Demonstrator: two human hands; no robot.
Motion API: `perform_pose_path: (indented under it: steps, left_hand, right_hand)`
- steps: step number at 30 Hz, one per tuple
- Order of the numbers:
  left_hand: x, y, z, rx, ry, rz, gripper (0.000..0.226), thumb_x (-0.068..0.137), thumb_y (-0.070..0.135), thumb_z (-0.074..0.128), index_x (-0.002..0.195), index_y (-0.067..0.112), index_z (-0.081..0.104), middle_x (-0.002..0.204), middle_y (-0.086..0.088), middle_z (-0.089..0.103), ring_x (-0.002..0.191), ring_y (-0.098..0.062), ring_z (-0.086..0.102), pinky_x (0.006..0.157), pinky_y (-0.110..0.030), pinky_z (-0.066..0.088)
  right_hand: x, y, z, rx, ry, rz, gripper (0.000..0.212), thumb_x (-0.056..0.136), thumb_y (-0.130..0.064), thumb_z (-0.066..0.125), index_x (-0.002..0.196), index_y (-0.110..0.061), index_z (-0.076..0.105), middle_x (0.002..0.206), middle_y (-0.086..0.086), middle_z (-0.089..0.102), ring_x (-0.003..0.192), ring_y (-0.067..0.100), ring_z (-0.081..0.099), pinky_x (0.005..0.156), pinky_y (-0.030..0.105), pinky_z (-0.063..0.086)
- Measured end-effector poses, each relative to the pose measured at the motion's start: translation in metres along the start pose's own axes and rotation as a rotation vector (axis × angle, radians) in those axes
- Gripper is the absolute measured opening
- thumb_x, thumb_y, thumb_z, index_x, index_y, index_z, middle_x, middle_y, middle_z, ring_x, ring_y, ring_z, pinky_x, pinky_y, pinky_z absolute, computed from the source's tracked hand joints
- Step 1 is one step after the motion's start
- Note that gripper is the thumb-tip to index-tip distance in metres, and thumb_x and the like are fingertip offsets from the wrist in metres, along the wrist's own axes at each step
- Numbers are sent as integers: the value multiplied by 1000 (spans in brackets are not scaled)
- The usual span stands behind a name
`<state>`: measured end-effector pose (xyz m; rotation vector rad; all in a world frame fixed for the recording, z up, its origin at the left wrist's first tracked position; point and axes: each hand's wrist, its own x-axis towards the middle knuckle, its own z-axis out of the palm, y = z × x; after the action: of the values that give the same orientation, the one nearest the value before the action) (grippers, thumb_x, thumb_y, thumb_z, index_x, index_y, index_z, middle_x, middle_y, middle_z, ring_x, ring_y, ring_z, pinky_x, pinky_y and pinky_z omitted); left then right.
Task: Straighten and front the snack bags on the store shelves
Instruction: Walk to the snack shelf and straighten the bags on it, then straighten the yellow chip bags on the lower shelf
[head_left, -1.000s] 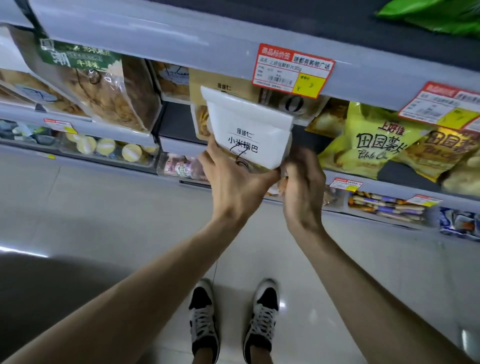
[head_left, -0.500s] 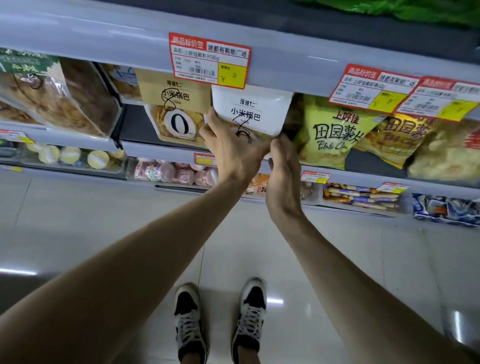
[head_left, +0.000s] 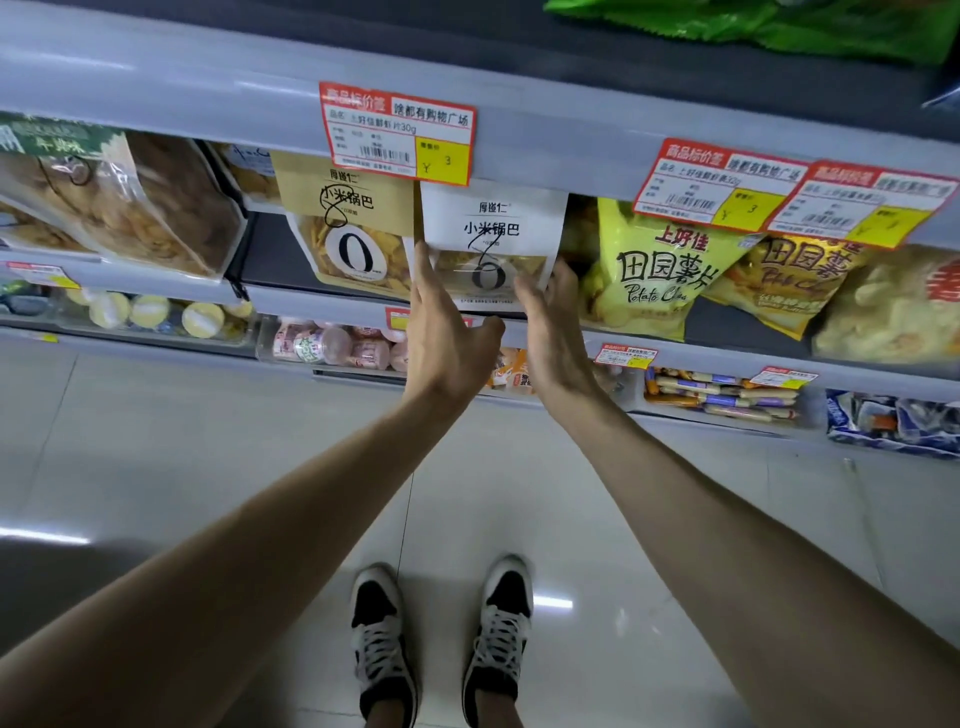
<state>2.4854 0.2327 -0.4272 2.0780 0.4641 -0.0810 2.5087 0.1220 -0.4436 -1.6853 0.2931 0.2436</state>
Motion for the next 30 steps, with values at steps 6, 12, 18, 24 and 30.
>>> perform_pose_path:
  steps: [6, 12, 18, 24, 30]
  left_hand:
    - [1, 4, -17, 40, -27, -33, 78, 84, 17, 68, 154, 18, 34, 138, -7, 64, 112, -33, 63, 79, -27, 42]
    - [-7, 7, -39, 52, -25, 55, 69, 80, 30, 62, 147, 24, 45, 137, -3, 63, 118, -27, 65, 94, -49, 59]
    - [-28, 19, -47, 306, -209, 98, 72, 96, 22, 69, 161, 21, 38, 155, -9, 45, 134, -30, 52, 93, -36, 47]
    - [-37, 44, -25, 475, -364, 186, 64, 95, 32, 68, 154, 20, 48, 149, -8, 57, 116, -30, 66, 93, -48, 58]
    - [-28, 70, 15, 409, -322, 185, 68, 91, 33, 75, 152, 14, 50, 140, -9, 63, 121, -30, 63, 91, -32, 47]
  right_hand:
    - [-9, -9, -7, -120, -66, 23, 60, 96, -49, 54, 153, -35, 39, 145, -18, 57, 132, 9, 54, 108, 43, 46]
    - [-25, -30, -18, -283, -119, 97, 65, 95, -52, 51, 156, -34, 38, 150, -10, 56, 129, 17, 56, 99, 37, 44]
    - [-58, -45, -52, -648, -146, 3, 49, 108, -35, 50, 154, -18, 45, 140, 8, 60, 123, 26, 59, 92, 30, 43]
    - [-66, -53, -101, -1067, -145, -104, 50, 103, -44, 42, 142, -15, 57, 141, 9, 59, 129, 33, 53, 97, 42, 46]
    - [-63, -42, -158, -1304, -52, -138, 38, 102, -37, 51, 132, -15, 59, 128, 8, 67, 118, 32, 60, 95, 41, 45]
